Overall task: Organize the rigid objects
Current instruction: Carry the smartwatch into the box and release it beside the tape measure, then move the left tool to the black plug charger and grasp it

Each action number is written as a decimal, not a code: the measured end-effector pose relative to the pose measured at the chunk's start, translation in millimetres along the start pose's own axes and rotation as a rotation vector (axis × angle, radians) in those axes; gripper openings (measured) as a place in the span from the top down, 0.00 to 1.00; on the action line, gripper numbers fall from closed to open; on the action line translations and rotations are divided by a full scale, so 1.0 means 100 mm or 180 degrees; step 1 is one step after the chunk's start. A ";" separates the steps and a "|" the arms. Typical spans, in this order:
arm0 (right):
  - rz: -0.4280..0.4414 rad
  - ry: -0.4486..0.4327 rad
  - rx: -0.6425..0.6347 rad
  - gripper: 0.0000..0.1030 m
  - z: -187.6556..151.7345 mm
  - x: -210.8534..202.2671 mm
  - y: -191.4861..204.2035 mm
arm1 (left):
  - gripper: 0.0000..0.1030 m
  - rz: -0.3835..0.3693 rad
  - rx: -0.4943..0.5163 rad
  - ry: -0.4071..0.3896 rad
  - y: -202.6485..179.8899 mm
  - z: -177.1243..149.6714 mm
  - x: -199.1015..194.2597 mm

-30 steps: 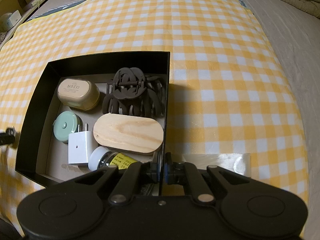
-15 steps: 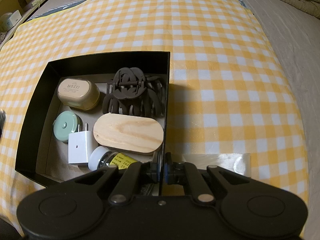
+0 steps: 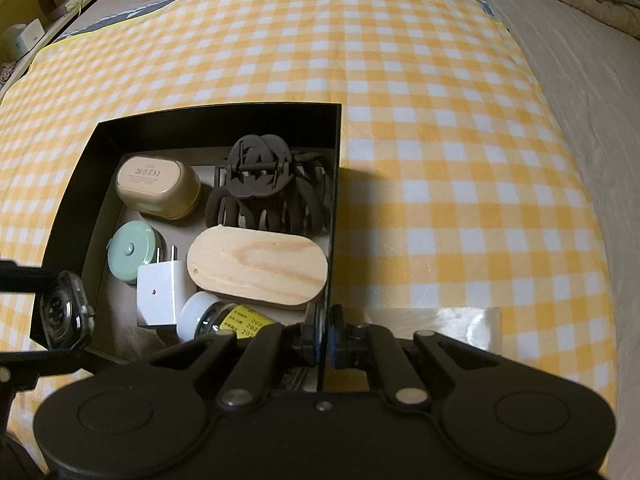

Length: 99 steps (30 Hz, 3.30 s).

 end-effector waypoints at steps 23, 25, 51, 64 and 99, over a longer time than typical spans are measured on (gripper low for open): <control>0.0024 -0.0009 -0.0021 0.95 -0.01 -0.01 -0.05 | 0.53 -0.0283 0.1085 0.0947 0.09 0.24 0.57; 0.0027 -0.0007 -0.0021 0.94 -0.01 -0.01 -0.04 | 0.40 -0.0238 0.1031 0.0943 0.12 0.26 0.60; 0.0034 -0.0005 -0.0038 0.94 -0.02 -0.02 -0.06 | 0.12 -0.0132 -0.0312 -0.0128 0.30 0.30 -0.33; 0.0031 -0.0005 -0.0045 0.95 -0.02 -0.02 -0.06 | 0.00 0.0330 -0.1515 -0.0698 0.78 -0.05 -0.70; 0.0033 -0.0001 -0.0048 0.94 -0.02 -0.01 -0.06 | 0.58 0.0406 -0.1806 -0.0101 1.26 -0.42 0.36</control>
Point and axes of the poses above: each gripper's, at about its wrist camera, not at the fingertips, and x roughly the way its jaws point, y to its left, z to its top, the point moved 3 cm from there along x, roughly the way its jaws point, and after that the axes turned 6 degrees about -x, right-handed, at the moved point
